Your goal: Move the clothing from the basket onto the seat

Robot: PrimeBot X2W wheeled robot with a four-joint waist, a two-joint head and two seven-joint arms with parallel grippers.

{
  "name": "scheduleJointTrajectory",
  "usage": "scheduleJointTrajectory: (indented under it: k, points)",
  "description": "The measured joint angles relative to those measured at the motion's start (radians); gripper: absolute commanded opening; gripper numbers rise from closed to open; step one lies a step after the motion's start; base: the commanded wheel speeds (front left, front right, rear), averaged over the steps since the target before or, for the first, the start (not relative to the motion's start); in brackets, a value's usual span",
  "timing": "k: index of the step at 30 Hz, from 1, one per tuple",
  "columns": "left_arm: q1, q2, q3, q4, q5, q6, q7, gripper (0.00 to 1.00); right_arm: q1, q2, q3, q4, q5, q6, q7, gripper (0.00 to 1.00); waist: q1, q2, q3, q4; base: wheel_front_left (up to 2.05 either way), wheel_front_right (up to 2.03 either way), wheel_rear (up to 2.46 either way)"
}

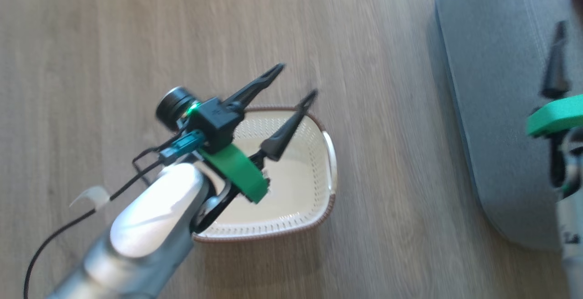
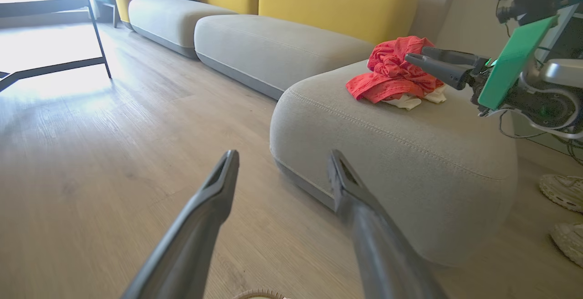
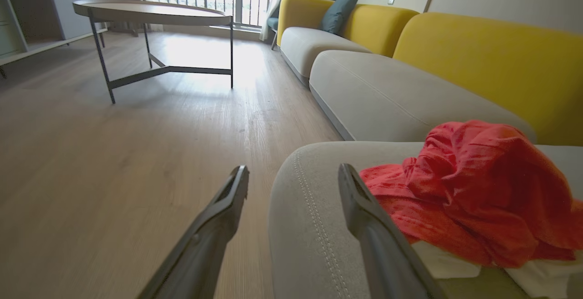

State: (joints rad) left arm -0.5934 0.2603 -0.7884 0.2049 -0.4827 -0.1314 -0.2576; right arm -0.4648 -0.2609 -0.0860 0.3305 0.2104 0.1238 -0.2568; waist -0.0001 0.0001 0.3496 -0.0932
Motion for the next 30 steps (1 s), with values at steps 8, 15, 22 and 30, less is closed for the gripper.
scheduleJointTrajectory:
  k: [8,15,22,30]
  points:
    - [0.179,-0.024,0.229,0.089,0.048,0.001,0.0,1.0,0.068,0.034,0.141,-0.027,0.012,0.0,0.0,1.0,0.0,0.0,-0.121,0.065,0.0,0.0,0.0]
    - [0.302,-0.054,0.412,0.114,0.121,0.005,0.001,1.0,0.141,0.042,0.183,-0.032,0.028,0.0,0.0,1.0,0.0,0.0,-0.201,0.106,0.0,0.0,0.0]
    - [0.398,-0.09,0.576,0.124,0.178,0.008,0.001,1.0,0.202,0.075,0.223,-0.032,0.059,0.0,0.0,1.0,0.0,0.0,-0.255,0.111,0.0,0.0,0.0]
    - [0.471,-0.13,0.687,0.125,0.247,0.009,0.001,1.0,0.288,0.099,0.251,-0.03,0.069,0.0,0.0,1.0,0.0,0.0,-0.304,0.105,0.0,0.0,0.0]
